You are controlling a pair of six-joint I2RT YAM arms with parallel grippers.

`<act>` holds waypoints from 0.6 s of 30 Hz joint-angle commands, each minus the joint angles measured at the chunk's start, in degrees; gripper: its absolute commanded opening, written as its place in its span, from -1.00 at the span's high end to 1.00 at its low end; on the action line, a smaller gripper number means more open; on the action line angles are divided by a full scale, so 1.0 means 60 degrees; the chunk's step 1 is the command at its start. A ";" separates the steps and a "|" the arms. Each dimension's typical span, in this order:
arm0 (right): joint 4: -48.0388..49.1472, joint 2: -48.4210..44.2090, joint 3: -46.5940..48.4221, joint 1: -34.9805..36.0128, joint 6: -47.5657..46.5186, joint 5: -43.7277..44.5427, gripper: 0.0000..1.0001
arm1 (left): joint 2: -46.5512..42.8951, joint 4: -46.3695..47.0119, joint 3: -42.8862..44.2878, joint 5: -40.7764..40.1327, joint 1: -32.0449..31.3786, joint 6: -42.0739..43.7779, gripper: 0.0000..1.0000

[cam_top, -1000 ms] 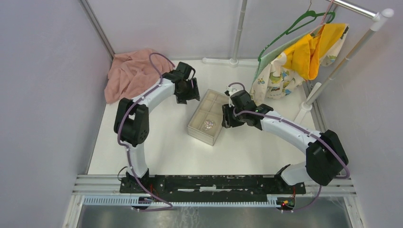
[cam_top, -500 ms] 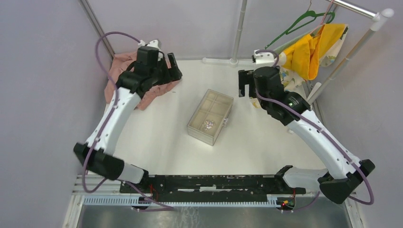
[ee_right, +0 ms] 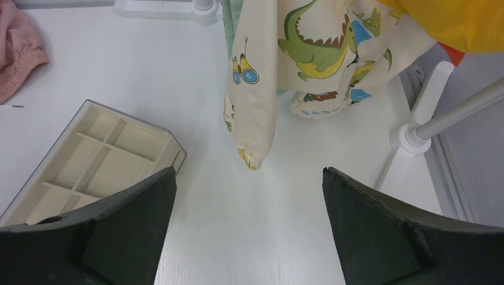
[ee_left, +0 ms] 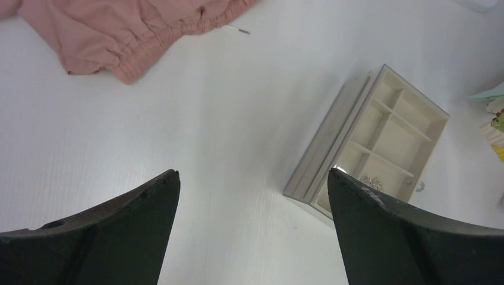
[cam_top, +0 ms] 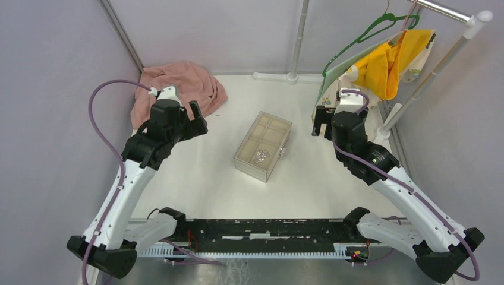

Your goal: Organize the mixed jewelry

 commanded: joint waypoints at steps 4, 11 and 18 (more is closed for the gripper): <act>0.0536 -0.0039 0.0145 -0.0014 0.0649 0.0345 -0.96 | -0.0876 0.0376 0.0307 -0.0935 0.0011 -0.0033 -0.99; 0.0627 -0.0053 0.0125 -0.0023 0.0897 0.0090 -0.96 | -0.0904 0.0367 0.0263 -0.0750 0.0008 0.0128 -0.99; 0.0538 -0.0029 0.0070 -0.0017 0.1020 -0.0184 -0.96 | -0.0996 0.0661 -0.0031 -0.0697 0.0006 0.0377 -0.99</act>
